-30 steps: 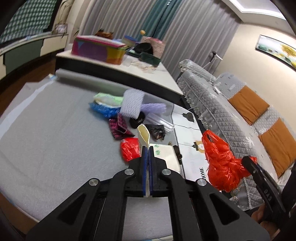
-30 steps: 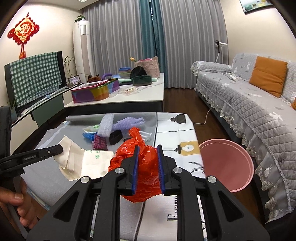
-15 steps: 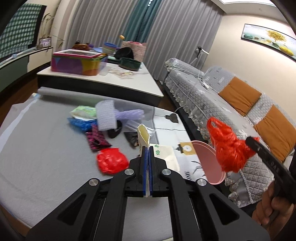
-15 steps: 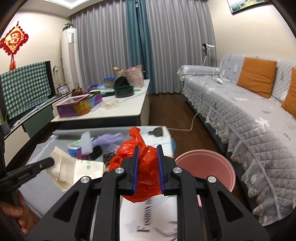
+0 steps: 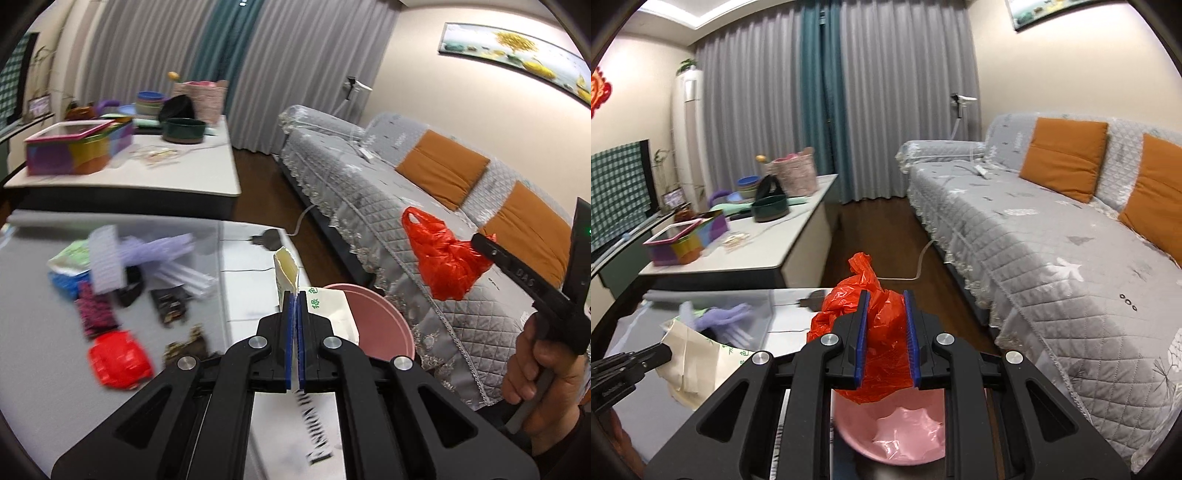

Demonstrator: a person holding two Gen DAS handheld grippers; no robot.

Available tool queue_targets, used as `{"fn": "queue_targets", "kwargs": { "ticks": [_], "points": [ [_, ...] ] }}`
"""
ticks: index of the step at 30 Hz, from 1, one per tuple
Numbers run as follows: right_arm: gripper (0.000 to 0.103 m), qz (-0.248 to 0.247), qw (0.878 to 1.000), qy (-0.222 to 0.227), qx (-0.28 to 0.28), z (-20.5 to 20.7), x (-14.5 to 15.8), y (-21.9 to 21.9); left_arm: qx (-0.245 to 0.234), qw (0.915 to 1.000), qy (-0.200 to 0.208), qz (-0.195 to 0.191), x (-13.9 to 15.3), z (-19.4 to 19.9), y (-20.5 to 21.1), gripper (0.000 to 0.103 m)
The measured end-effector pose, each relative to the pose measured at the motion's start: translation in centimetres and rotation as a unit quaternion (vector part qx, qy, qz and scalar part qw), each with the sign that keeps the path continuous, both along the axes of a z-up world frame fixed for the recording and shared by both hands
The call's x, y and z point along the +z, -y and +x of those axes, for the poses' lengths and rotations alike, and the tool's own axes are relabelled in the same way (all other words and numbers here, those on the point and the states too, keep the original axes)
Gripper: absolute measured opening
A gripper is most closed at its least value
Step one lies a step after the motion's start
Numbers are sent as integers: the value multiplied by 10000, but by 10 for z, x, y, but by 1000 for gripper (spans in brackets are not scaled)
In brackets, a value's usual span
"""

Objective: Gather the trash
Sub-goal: 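Carry the red bag with the right gripper while the left carries the tray, both releasing into the pink bin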

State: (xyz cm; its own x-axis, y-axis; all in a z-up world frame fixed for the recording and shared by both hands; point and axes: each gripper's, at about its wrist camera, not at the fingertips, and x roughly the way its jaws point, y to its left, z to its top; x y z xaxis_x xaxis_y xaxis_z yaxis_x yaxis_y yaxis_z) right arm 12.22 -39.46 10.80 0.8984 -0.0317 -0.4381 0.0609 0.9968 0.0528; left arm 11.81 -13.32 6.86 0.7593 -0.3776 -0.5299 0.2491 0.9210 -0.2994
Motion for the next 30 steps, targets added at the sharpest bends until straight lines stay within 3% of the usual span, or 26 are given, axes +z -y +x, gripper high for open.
{"fn": "queue_targets", "kwargs": {
  "ticks": [6, 16, 30],
  "points": [
    [18, 76, 9995, -156, -265, 16, -26, 28, -366, 9993, -24, 107, -7, 24, 48, 2],
    [18, 158, 9977, -383, -534, 41, -43, 54, -792, 9963, -182, 293, -33, 60, 107, 2],
    [18, 172, 9961, -680, -544, 59, -62, 59, -998, 9931, -419, 448, -57, 88, 133, 2]
  ]
}}
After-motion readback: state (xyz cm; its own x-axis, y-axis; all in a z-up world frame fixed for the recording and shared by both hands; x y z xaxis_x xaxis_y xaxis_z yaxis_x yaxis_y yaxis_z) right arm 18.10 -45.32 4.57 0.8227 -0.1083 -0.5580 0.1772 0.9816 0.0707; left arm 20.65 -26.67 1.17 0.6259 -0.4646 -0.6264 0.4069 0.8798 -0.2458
